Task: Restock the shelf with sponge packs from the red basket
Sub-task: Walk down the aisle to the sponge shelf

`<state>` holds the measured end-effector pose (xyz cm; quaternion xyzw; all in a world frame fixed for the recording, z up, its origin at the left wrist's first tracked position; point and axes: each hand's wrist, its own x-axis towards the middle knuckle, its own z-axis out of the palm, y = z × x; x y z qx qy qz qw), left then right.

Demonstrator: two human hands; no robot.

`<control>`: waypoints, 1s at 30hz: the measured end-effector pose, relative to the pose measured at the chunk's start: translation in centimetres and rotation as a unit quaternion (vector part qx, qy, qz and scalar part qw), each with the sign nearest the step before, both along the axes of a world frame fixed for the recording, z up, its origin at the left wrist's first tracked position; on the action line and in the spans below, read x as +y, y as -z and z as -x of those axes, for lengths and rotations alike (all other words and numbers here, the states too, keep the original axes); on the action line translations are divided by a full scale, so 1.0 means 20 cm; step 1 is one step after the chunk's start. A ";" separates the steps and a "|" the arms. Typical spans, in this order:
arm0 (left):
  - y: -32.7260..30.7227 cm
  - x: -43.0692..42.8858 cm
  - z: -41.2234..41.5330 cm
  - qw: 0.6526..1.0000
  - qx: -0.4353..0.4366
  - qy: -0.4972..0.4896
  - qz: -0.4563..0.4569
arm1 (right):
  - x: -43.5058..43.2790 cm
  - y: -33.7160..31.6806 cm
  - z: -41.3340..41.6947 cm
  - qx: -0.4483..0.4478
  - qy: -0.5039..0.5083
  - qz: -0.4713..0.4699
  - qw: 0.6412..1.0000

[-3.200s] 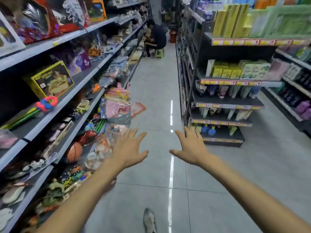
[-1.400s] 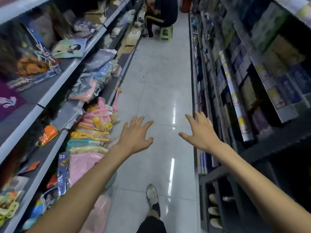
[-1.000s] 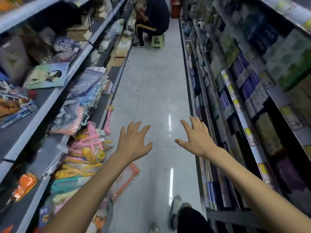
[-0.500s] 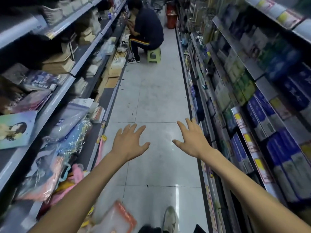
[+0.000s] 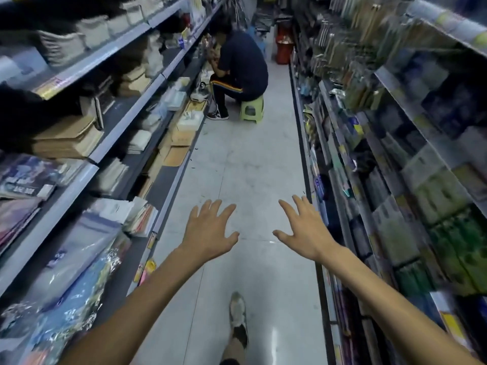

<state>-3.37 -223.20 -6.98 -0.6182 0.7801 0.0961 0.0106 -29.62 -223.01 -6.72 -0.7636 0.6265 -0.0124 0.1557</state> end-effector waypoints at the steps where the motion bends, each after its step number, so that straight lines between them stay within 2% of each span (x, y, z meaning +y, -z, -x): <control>1: 0.00 -0.16 -0.01 1.000 0.002 0.002 -0.001 | -0.15 -0.01 -0.01 0.003 0.002 -0.001 1.000; 6: -0.06 -0.86 -0.02 1.000 0.012 0.003 0.004 | -0.86 -0.08 -0.05 0.031 0.011 -0.001 0.999; 13: -0.11 -1.69 0.03 0.999 0.000 0.031 -0.020 | -1.62 -0.12 -0.04 -0.002 0.040 0.012 0.999; 22: -0.06 -2.92 0.34 0.997 -0.023 0.072 -0.022 | -2.76 0.00 0.27 0.015 0.064 0.007 0.998; 27: -0.13 -3.60 0.52 0.995 -0.051 0.076 -0.041 | -3.43 -0.05 0.46 0.031 0.058 -0.014 0.998; 30: -0.18 -3.94 0.60 0.995 -0.050 0.079 -0.037 | -3.79 -0.10 0.54 0.008 0.061 0.006 0.998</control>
